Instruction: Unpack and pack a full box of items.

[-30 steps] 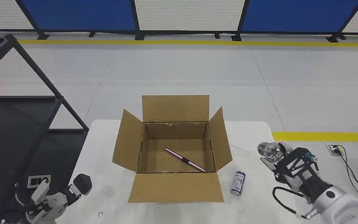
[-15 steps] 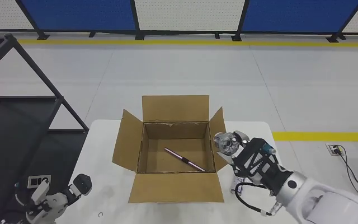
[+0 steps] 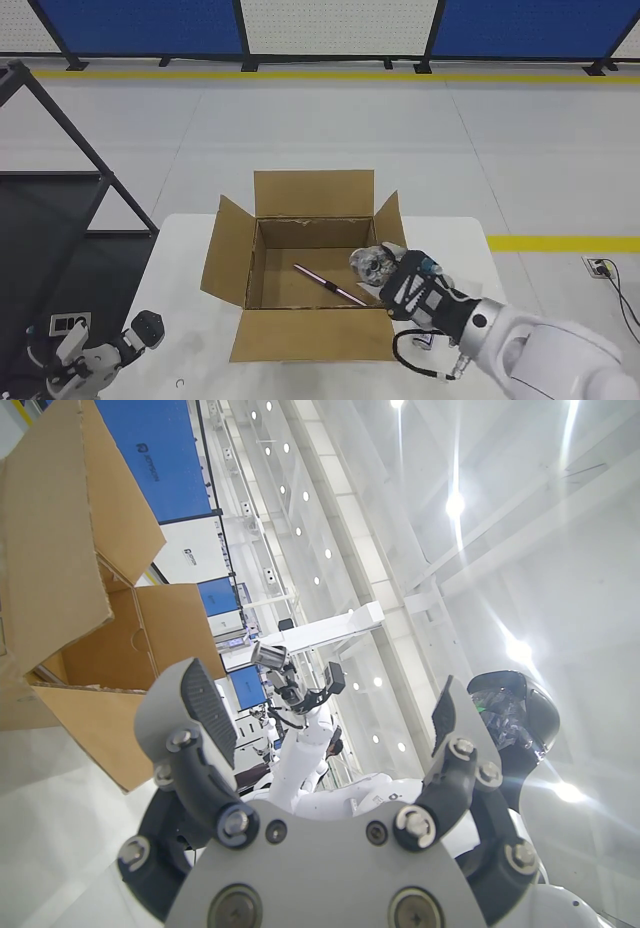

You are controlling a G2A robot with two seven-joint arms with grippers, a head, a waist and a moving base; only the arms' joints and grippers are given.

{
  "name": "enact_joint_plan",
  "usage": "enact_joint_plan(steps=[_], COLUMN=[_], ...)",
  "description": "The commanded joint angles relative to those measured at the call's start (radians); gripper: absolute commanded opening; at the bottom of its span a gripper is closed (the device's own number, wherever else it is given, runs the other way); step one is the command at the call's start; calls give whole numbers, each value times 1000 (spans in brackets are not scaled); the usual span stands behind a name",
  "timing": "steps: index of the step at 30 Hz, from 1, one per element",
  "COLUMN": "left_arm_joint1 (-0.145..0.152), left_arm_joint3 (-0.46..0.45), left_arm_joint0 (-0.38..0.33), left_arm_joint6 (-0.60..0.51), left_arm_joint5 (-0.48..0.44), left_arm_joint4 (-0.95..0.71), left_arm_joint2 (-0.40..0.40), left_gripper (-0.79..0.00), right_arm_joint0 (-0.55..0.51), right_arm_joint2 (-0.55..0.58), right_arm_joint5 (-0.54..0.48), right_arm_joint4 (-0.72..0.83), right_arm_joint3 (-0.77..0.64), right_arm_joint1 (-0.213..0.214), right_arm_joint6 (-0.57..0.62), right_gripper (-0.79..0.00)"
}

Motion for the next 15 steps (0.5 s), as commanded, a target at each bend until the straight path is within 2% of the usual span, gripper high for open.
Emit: enact_joint_plan(steps=[1,4,6,12,15], left_arm_joint1=[0,0,0,0,0], left_arm_joint3=[0,0,0,0,0], left_arm_joint0=[0,0,0,0,0], left_arm_joint6=[0,0,0,0,0], left_arm_joint5=[0,0,0,0,0], left_arm_joint4=[0,0,0,0,0], left_arm_joint2=[0,0,0,0,0], left_gripper=[0,0,0,0,0], right_arm_joint0=[120,251,357,571,653], right_arm_joint2=[-133,-278,-388,-562,-633], right_arm_joint5=[19,63,131,239,318], right_arm_joint4=[-17,-41,-76,36,9], right_arm_joint3=[60,151,248,572,742], right_arm_joint1=[-16,-45,-77,-169,-214], right_arm_joint6=[56,98,120,113,119], right_gripper=[-785,-785,-785,-785,-785])
